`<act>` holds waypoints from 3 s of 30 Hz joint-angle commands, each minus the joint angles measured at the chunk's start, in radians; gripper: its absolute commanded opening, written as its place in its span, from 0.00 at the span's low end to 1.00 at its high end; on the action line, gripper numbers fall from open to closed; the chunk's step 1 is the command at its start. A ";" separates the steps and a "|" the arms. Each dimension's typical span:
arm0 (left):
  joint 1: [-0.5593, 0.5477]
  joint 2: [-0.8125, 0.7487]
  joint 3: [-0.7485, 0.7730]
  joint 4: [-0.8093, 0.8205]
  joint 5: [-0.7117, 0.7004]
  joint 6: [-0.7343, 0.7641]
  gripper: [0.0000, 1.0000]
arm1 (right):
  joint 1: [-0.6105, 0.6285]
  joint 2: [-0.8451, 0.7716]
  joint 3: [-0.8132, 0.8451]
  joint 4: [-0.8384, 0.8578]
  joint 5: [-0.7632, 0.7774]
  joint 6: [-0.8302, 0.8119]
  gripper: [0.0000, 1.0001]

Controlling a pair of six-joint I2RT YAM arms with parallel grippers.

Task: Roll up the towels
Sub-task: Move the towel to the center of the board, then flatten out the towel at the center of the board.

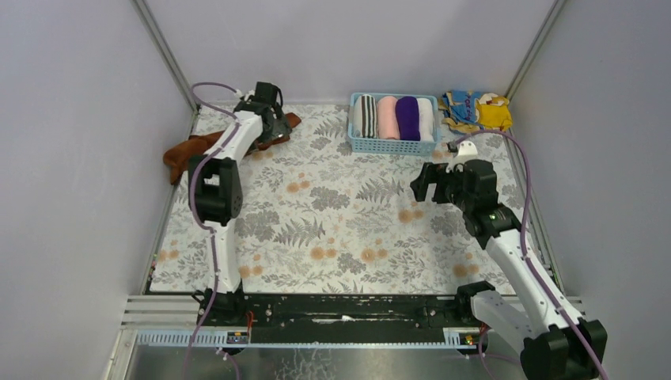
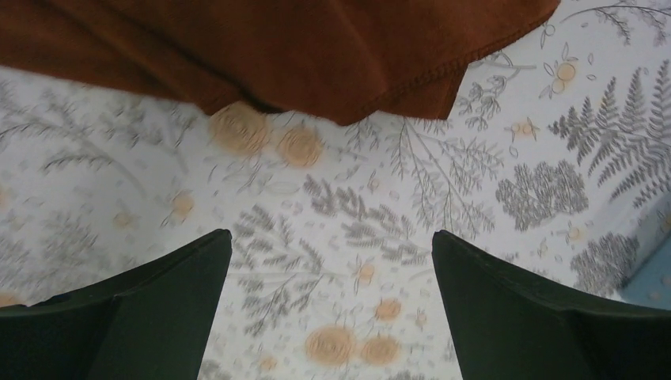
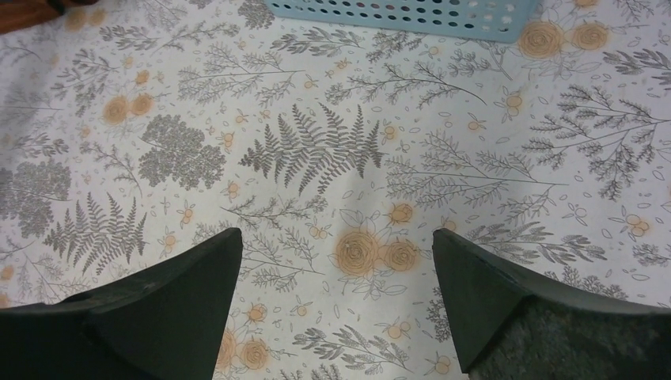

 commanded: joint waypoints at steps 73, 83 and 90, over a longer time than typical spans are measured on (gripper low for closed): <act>-0.233 -0.138 -0.378 0.183 0.124 -0.157 0.81 | 0.185 0.612 0.171 0.258 -0.337 0.117 0.80; -0.192 -0.049 -0.412 0.227 0.169 -0.139 0.48 | 0.288 0.945 0.370 0.316 -0.256 0.084 0.69; -0.155 -0.105 -0.389 0.241 0.211 -0.102 0.08 | 0.288 0.959 0.484 0.191 -0.159 -0.028 0.12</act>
